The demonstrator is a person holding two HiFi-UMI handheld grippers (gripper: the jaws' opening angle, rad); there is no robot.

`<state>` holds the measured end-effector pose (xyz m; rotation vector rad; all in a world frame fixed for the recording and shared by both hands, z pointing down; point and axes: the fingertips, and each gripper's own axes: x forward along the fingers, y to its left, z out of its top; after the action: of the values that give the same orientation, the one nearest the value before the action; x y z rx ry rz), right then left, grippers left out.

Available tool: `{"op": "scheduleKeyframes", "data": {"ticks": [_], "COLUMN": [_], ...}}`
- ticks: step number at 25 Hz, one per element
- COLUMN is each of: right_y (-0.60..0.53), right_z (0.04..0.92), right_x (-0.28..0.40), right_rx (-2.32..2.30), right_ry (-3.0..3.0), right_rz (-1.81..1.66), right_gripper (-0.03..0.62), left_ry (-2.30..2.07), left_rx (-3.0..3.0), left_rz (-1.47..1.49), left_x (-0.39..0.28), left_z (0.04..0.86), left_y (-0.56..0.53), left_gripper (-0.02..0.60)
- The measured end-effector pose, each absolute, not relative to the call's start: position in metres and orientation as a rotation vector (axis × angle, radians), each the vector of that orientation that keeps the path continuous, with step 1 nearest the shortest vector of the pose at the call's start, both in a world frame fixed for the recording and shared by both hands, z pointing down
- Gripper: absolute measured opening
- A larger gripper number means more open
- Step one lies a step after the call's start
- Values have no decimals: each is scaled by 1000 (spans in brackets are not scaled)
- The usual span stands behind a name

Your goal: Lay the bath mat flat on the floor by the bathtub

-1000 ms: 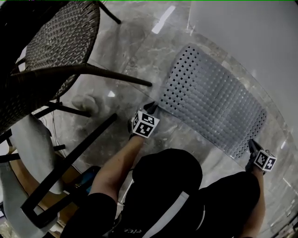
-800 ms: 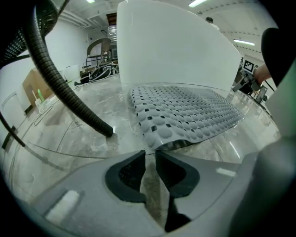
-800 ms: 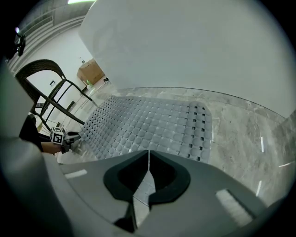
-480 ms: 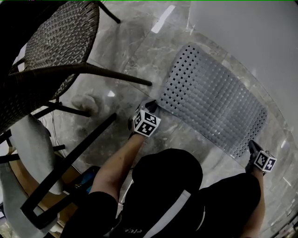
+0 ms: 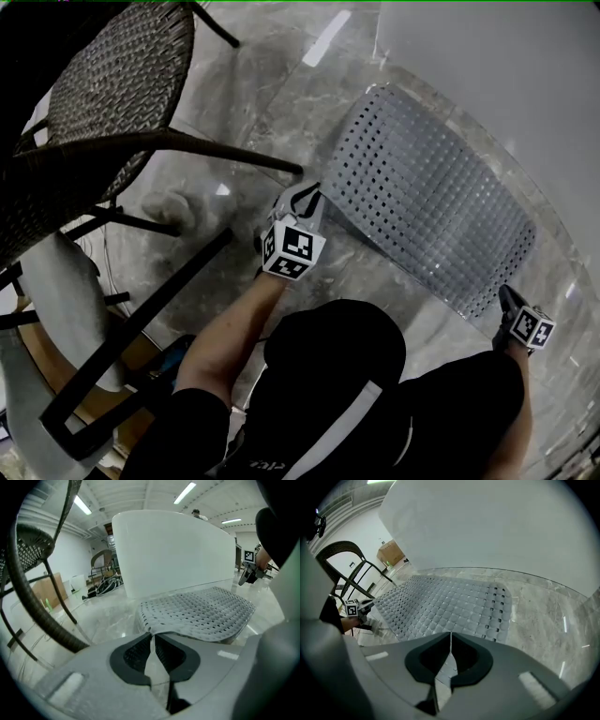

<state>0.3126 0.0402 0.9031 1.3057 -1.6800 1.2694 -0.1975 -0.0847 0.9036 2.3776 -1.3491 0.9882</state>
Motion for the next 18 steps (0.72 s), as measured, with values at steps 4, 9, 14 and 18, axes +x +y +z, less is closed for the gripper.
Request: {"op": "scheduleKeyframes", "data": {"ticks": [4,9,14,18], "right_y": [39,43,47,51], "right_z": [905,906,911,912], "right_x": [312,308,314,316], "right_rx": [1307,1295,1304,1307], "right_ry": [-1686,-1685,-1672,-1664], "right_rz": [1273,1275,1291,1301], "right_gripper": [9,9,9,9], "left_ry": [-1342,-1236,-1165,-1230], "left_rx": [2487,2451,2340,2266], "left_rz": [1032,1242,1298,1130], "left_x": [-181,-190,-212,-221], "left_z": [885,930,969,959], "left_y": [-98,-79,-61,-46], "left_gripper": [38,38,38,41]}}
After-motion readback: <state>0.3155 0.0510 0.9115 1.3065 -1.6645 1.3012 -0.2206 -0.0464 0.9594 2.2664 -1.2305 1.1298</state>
